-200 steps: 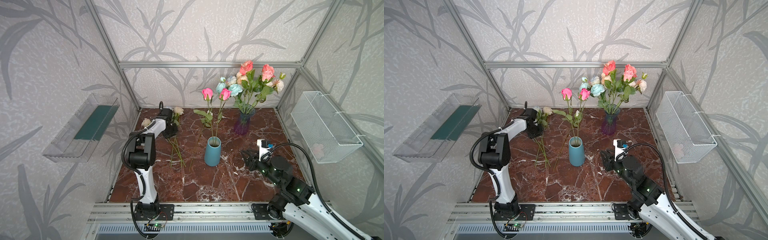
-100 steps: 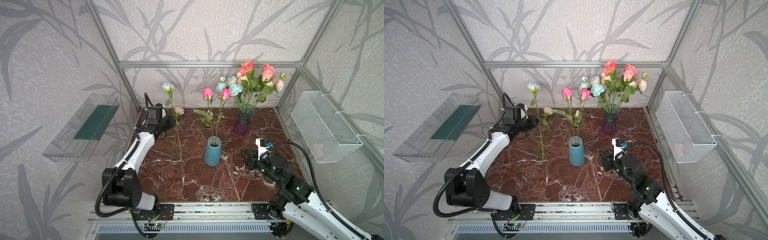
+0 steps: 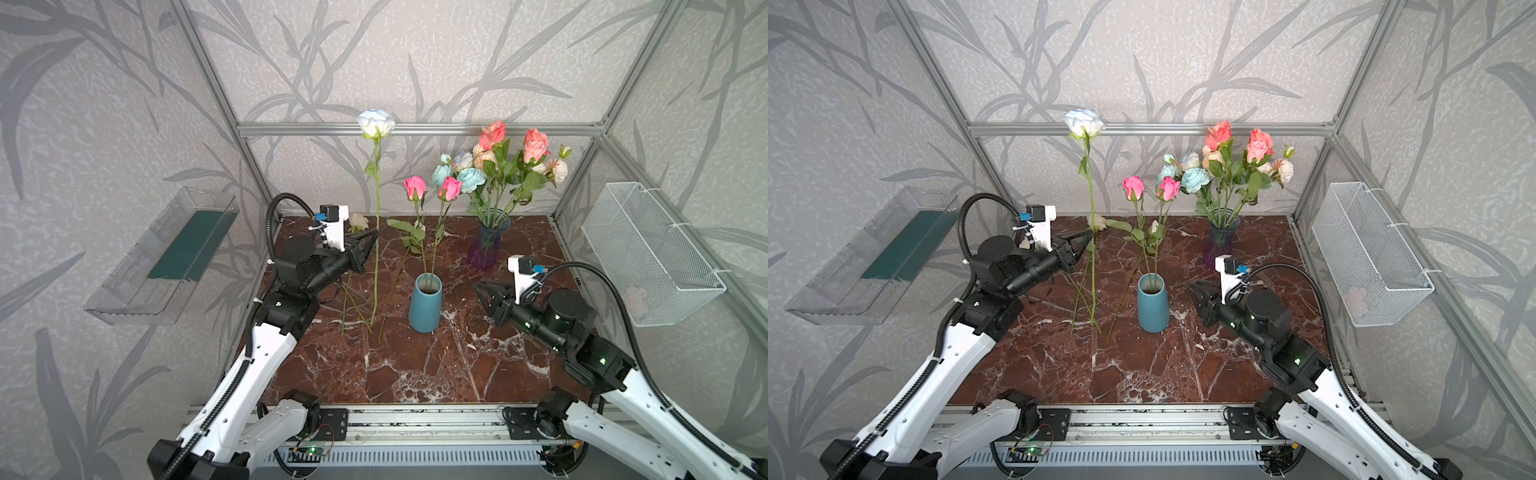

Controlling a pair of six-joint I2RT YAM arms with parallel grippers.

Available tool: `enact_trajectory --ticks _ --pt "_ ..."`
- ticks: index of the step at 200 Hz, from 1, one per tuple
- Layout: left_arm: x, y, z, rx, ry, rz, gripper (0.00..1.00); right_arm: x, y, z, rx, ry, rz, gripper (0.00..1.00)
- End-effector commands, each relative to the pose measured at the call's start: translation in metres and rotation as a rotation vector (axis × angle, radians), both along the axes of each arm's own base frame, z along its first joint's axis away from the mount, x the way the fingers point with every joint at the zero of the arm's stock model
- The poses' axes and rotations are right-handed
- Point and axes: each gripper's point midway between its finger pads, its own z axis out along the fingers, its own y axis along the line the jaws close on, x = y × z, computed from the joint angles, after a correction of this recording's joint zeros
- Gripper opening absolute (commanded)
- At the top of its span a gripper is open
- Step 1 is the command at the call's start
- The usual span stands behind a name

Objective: Arrange the flowers into the vase
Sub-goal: 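Lift the pale white rose upright with the left gripper, then close right gripper on the white rose stem below the left gripper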

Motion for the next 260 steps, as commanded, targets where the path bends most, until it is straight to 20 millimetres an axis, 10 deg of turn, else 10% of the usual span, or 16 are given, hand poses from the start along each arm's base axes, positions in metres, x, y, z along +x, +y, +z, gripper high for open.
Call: enact_trajectory --ticks 1,54,153,212,240,260 --pt "-0.023 -0.007 0.016 0.036 -0.112 -0.061 0.0 -0.013 0.02 0.048 0.058 -0.113 0.107 0.34" --pt "-0.039 -0.025 0.021 0.008 -0.113 -0.167 0.0 -0.011 0.069 0.102 0.113 -0.195 0.24 0.41" --pt "-0.061 -0.066 0.0 0.096 -0.076 -0.282 0.0 0.031 0.138 0.106 0.168 -0.117 0.332 0.46" --pt "-0.054 -0.063 -0.005 0.106 -0.068 -0.237 0.0 0.031 0.135 0.108 0.192 -0.12 0.322 0.11" --pt "-0.049 -0.056 -0.004 0.096 -0.073 -0.18 0.5 0.034 0.124 0.109 0.18 -0.138 0.261 0.08" --pt "-0.046 -0.047 -0.001 0.092 -0.089 -0.126 0.59 0.034 0.117 0.112 0.168 -0.157 0.236 0.07"
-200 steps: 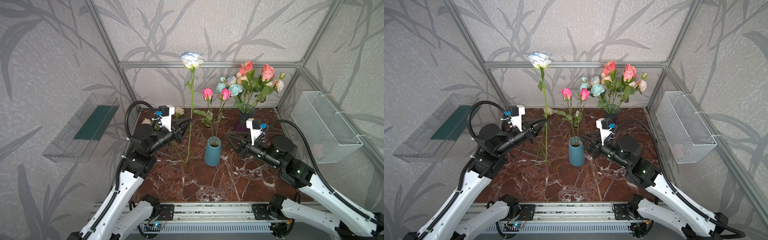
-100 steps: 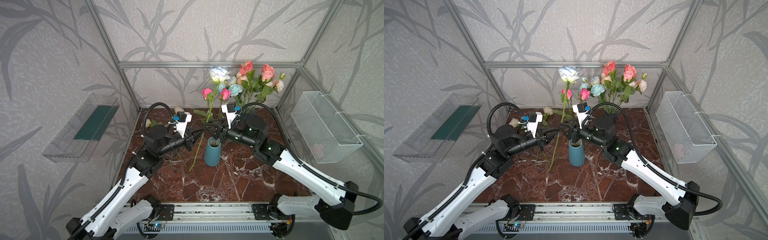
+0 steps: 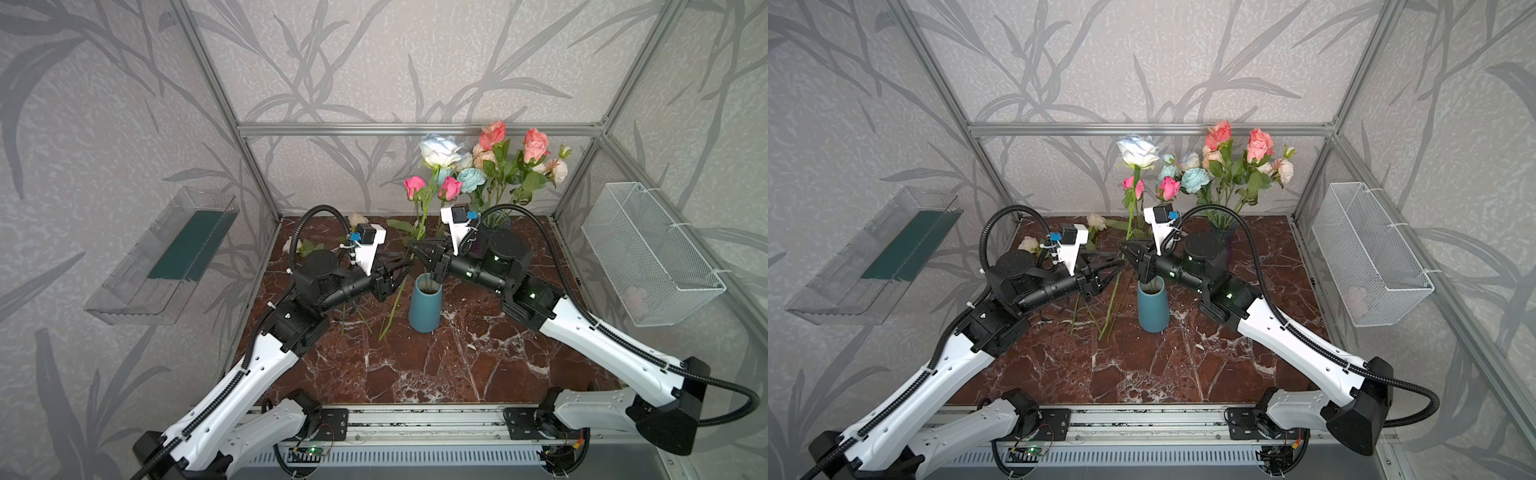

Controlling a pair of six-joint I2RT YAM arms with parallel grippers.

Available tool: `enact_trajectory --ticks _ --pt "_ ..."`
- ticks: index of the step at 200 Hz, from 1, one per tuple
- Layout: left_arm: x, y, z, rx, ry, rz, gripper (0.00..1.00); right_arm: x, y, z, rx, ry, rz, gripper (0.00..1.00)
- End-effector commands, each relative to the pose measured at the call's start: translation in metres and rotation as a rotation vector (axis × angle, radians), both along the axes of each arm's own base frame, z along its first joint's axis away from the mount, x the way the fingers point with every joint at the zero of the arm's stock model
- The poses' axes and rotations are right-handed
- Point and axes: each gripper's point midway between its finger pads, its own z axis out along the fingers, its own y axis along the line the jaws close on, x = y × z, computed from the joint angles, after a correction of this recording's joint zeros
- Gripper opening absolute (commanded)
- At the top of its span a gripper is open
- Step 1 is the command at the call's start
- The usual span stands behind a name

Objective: Arrange the flowers into the vase
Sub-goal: 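Close right gripper on the white rose stem below the left gripper, then open left gripper and withdraw while right gripper lowers white rose into teal vase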

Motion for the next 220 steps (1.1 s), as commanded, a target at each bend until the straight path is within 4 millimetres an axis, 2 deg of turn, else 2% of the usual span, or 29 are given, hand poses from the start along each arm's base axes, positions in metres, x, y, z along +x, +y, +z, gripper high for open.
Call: enact_trajectory --ticks 1,22,41,71,94,108,154,220 --pt "0.003 0.014 0.013 -0.019 -0.066 0.08 0.59 -0.006 -0.017 0.024 0.038 -0.072 -0.047 0.07" --pt "0.009 0.028 0.015 -0.031 -0.091 0.174 0.61 -0.009 -0.022 0.027 0.032 -0.089 -0.06 0.06" --pt "0.02 0.053 0.015 -0.051 -0.119 0.333 0.62 -0.014 -0.028 0.032 0.033 -0.1 -0.06 0.06" --pt "0.038 0.118 0.013 -0.086 -0.127 0.707 0.64 -0.022 -0.039 0.036 0.016 -0.118 -0.07 0.06" --pt "0.042 0.17 0.003 -0.102 -0.089 1.003 0.72 -0.024 -0.046 0.037 -0.016 -0.134 -0.091 0.05" --pt "0.042 0.188 -0.002 -0.11 -0.074 1.105 0.76 -0.024 -0.05 0.038 -0.032 -0.147 -0.108 0.05" --pt "0.046 0.201 -0.01 -0.132 -0.075 1.166 0.78 -0.02 -0.064 0.054 -0.082 -0.231 -0.178 0.05" --pt "0.056 0.206 -0.02 -0.137 -0.035 1.172 0.78 0.019 -0.084 0.08 -0.107 -0.296 -0.303 0.05"
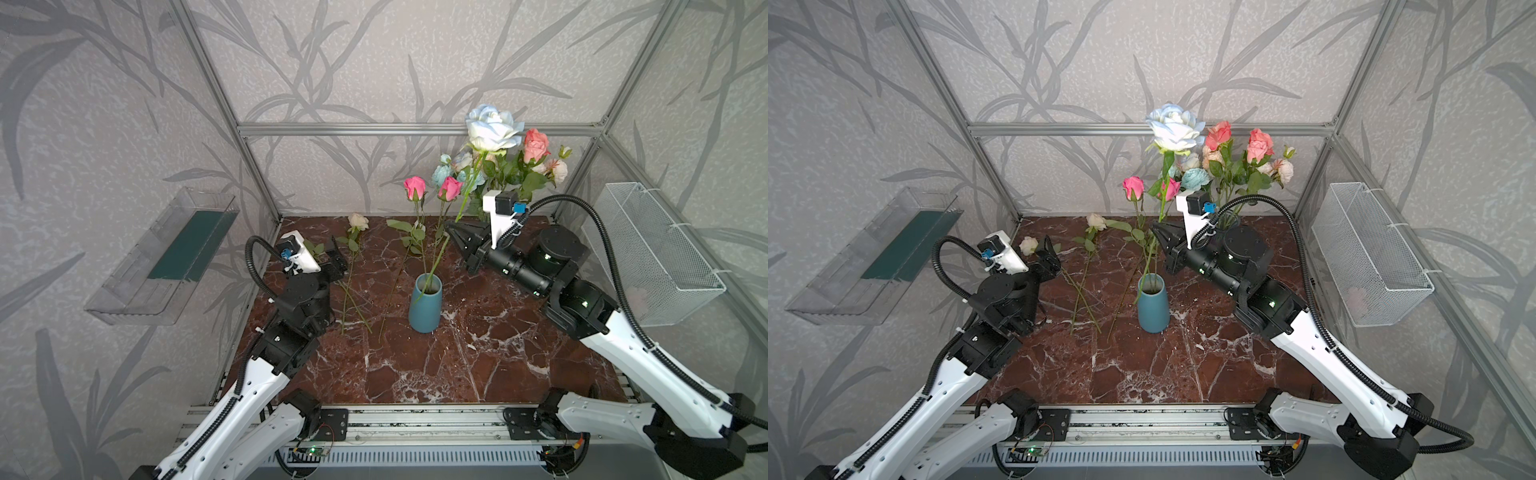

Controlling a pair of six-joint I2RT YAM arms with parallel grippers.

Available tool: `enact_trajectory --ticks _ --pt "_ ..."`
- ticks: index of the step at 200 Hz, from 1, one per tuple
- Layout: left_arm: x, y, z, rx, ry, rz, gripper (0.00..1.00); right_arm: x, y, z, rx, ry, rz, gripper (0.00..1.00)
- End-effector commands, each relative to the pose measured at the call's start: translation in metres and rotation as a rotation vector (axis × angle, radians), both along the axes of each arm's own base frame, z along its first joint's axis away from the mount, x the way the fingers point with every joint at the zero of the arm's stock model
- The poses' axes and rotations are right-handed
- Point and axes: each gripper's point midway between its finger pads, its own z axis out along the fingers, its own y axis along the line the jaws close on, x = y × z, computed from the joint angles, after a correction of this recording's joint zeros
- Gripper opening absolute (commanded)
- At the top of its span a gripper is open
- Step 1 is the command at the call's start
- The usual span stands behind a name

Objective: Arrange the flowers into the vase
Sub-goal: 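Open left gripper and withdraw while right gripper lowers white rose into teal vase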

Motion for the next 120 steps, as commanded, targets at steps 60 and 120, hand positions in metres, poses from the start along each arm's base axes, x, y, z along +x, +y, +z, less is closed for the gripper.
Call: enact_trajectory --ticks 60,120 --pt "0.012 0.014 -0.009 -0.101 0.012 0.017 0.78 0.047 -0.012 -0.014 -0.055 0.016 -0.124 0.05" --pt "0.021 0.017 -0.016 -0.144 0.04 0.005 0.78 0.057 0.004 -0.09 -0.069 0.214 -0.076 0.14"
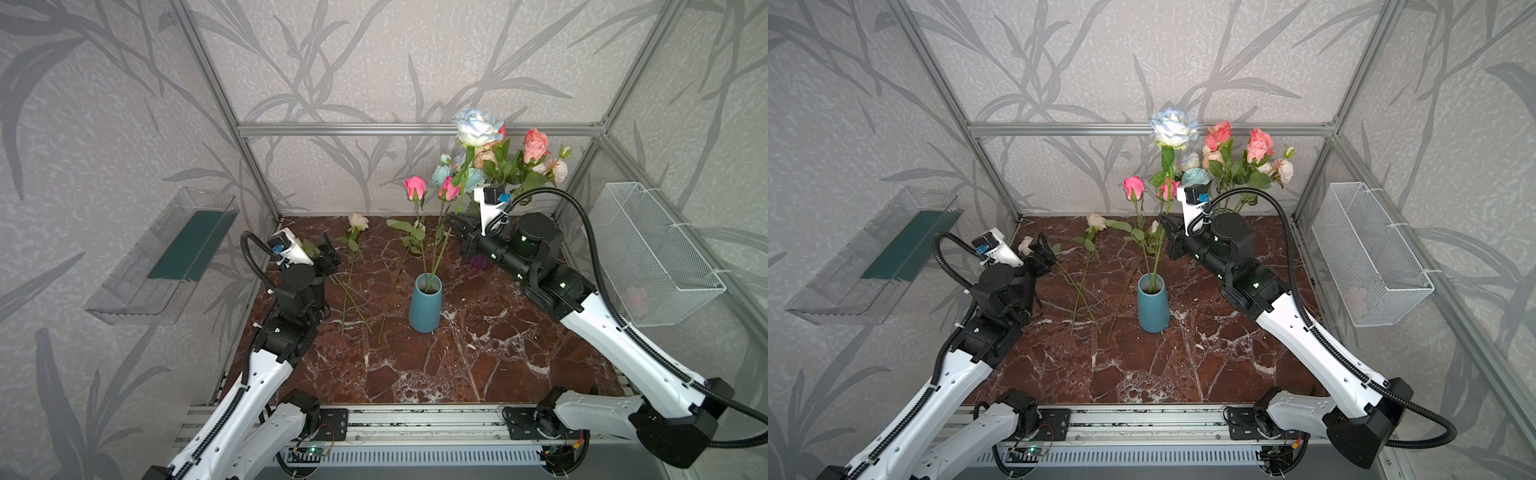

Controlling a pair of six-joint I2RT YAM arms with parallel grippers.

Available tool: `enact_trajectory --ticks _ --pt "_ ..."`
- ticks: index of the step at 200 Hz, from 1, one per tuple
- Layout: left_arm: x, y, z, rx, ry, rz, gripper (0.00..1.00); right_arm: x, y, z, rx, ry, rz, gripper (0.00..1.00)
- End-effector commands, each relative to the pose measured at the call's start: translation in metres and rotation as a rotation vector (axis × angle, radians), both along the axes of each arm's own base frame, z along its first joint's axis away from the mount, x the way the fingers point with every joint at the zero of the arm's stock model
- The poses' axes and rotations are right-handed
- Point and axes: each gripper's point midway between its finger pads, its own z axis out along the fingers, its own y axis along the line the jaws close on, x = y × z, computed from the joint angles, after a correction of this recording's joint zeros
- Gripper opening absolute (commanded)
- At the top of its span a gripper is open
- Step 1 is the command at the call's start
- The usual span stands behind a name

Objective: Arrange the flowers into the vase
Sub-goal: 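Open left gripper and withdraw while right gripper lowers white rose into teal vase, then open right gripper and withdraw while left gripper lowers to the stems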

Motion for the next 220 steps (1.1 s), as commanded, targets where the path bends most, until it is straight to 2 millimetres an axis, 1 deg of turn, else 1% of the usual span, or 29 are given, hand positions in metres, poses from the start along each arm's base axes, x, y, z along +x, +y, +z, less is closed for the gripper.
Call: enact_trajectory --ticks 1,7,28,53,70,99,131,159,183,206,220 --pt "0.002 -0.001 0.002 -0.047 -0.001 -0.018 0.78 0.003 0.008 -0.025 0.029 0.083 0.026 0.15" --pt "0.002 -0.001 0.002 -0.048 0.001 -0.019 0.78 0.003 0.009 -0.031 0.034 0.101 0.03 0.17" --pt "0.003 -0.001 0.001 -0.05 0.003 -0.02 0.78 0.004 0.014 -0.049 0.032 0.154 0.041 0.19" --pt "0.004 -0.002 -0.001 -0.05 0.009 -0.023 0.78 0.002 0.017 -0.06 0.02 0.185 0.056 0.23" --pt "0.005 -0.003 -0.002 -0.052 0.013 -0.027 0.78 -0.002 0.015 -0.061 0.022 0.188 0.063 0.25" --pt "0.008 -0.004 -0.005 -0.051 0.023 -0.034 0.78 -0.013 0.008 -0.053 0.042 0.176 0.067 0.26" --pt "0.012 -0.006 -0.01 -0.046 0.041 -0.035 0.78 -0.036 -0.006 -0.037 0.076 0.145 0.081 0.29" --pt "0.018 -0.005 -0.018 -0.032 0.076 -0.024 0.78 -0.056 -0.024 -0.032 0.091 0.119 0.069 0.35" --pt "0.025 -0.008 -0.026 -0.019 0.109 -0.03 0.78 -0.071 -0.044 -0.041 0.094 0.117 0.03 0.39" --pt "0.034 -0.013 -0.037 -0.006 0.158 -0.047 0.78 -0.08 -0.061 -0.058 0.082 0.134 -0.016 0.41" --pt "0.041 -0.02 -0.045 -0.004 0.199 -0.078 0.78 -0.083 -0.071 -0.069 0.061 0.147 -0.046 0.42"
